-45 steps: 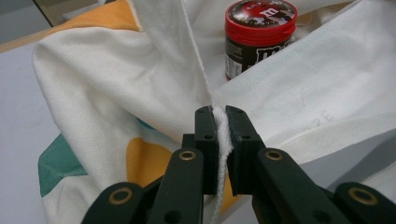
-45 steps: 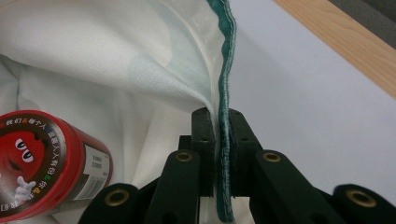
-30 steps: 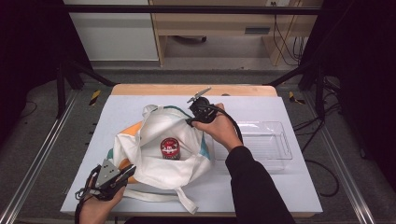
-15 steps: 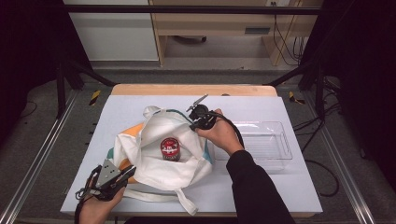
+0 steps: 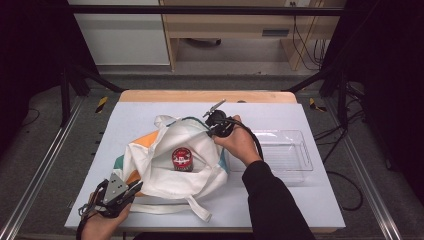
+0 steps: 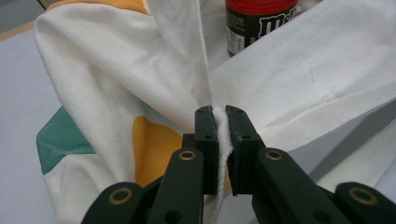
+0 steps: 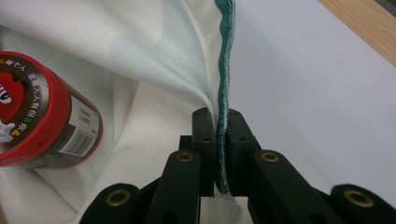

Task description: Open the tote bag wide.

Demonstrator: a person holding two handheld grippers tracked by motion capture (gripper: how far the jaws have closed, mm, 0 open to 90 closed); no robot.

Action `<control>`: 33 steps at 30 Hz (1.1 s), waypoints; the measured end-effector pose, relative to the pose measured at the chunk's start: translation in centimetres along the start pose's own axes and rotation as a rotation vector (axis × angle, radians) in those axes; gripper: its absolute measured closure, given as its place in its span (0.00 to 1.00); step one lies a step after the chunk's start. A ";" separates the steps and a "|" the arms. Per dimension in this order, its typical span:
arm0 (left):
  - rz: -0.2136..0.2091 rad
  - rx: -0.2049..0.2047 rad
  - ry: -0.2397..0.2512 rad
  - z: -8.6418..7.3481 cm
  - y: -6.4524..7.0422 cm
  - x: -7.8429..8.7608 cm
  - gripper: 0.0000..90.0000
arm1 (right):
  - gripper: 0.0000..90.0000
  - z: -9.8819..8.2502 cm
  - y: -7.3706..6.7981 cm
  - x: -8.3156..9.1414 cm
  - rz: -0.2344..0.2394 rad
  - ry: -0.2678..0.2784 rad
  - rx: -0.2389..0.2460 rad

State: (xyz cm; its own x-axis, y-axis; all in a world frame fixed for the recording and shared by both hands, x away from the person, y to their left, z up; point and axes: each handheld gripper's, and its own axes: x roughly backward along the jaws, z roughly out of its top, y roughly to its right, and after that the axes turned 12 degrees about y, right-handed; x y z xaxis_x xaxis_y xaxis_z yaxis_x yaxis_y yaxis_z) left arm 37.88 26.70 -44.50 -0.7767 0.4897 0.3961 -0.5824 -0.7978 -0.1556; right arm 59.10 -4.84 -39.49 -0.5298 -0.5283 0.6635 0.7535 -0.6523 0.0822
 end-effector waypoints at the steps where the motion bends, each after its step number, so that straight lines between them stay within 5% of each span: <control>1: -0.001 -0.004 -0.005 0.0 0.0 0.0 0.93 | 0.94 0.0 0.0 -0.1 0.000 -0.005 0.006; 9: -0.004 0.002 0.004 0.0 0.0 -0.2 0.93 | 0.93 -0.2 -0.1 -0.3 0.009 -0.018 0.005; 13: -0.018 0.022 0.010 -0.1 0.1 -0.2 0.93 | 0.84 -0.1 -0.2 -0.1 0.005 -0.006 0.009; 16: -0.005 0.008 0.021 -0.1 -0.1 -0.2 0.93 | 0.73 0.0 -0.3 0.8 -0.015 0.032 0.002; 21: 0.000 0.020 0.033 -0.2 -0.1 -0.3 0.92 | 0.69 0.0 -0.4 3.5 -0.013 0.121 -0.035; 27: 0.012 0.021 0.049 -0.2 0.0 -0.4 0.89 | 0.70 -1.0 -3.0 6.6 0.022 0.187 -0.020; 33: 0.029 0.011 0.109 0.2 0.3 -0.2 0.67 | 0.60 -2.2 -6.3 7.6 0.087 0.209 -0.009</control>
State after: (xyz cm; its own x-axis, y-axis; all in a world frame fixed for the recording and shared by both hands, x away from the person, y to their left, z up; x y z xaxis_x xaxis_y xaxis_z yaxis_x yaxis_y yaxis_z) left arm 37.93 26.30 -44.50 -0.8151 0.5009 0.2911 -0.5570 -0.8158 -0.1555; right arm 49.50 -5.96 -36.64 -0.5327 -0.6834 0.4992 0.7971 -0.6034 0.0245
